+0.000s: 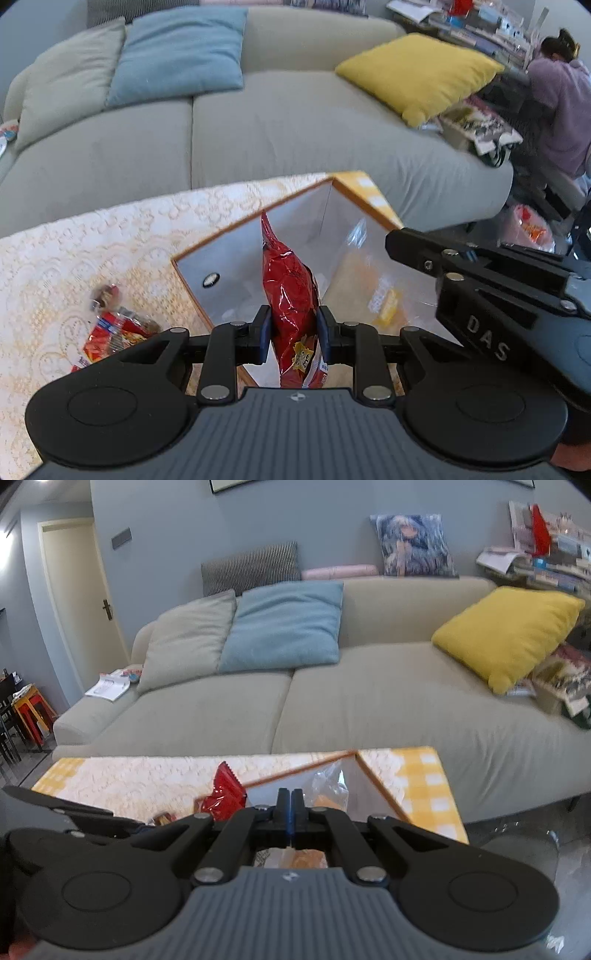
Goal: Organize snacks
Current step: 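Lower the bread and red chip bag into the orange box and open both grippers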
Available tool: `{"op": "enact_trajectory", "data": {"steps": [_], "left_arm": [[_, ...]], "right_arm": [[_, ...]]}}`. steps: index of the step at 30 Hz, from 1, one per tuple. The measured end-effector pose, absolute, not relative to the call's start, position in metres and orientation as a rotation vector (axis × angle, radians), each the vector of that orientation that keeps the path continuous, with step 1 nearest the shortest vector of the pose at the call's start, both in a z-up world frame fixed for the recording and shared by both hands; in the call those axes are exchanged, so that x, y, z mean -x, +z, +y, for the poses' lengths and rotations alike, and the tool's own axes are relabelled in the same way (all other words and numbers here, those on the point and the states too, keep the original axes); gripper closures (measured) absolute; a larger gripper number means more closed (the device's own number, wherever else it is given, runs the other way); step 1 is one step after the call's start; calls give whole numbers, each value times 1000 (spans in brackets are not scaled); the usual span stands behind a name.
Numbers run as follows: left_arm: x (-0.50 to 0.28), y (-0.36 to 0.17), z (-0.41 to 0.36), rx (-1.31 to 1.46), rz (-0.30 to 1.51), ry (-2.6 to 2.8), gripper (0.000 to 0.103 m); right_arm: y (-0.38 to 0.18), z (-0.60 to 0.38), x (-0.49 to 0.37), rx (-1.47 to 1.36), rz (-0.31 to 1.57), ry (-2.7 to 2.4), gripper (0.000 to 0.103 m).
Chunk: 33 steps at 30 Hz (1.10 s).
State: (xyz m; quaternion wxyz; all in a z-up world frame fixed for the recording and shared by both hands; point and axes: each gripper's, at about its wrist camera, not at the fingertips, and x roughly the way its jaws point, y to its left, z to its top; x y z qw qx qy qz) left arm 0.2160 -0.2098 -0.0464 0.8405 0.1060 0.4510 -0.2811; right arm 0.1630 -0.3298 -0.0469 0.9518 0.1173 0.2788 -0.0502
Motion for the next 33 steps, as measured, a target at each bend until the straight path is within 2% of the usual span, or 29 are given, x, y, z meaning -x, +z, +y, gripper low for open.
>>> {"op": "enact_trajectory", "data": {"steps": [12, 22, 26, 29, 33], "left_arm": [[-236, -80, -223, -249, 1055, -569, 74], [-241, -86, -222, -271, 1072, -558, 70], [-240, -85, -216, -264, 1075, -548, 63], [-239, -79, -209, -243, 1062, -562, 53], [-234, -66, -201, -221, 1030, -567, 48]], "right_arm": [[-81, -334, -180, -193, 680, -105, 103], [-115, -326, -184, -169, 840, -113, 103], [-117, -323, -184, -159, 853, -114, 102], [-116, -321, -184, -154, 855, -117, 101], [-112, -316, -182, -135, 854, -124, 88]]}}
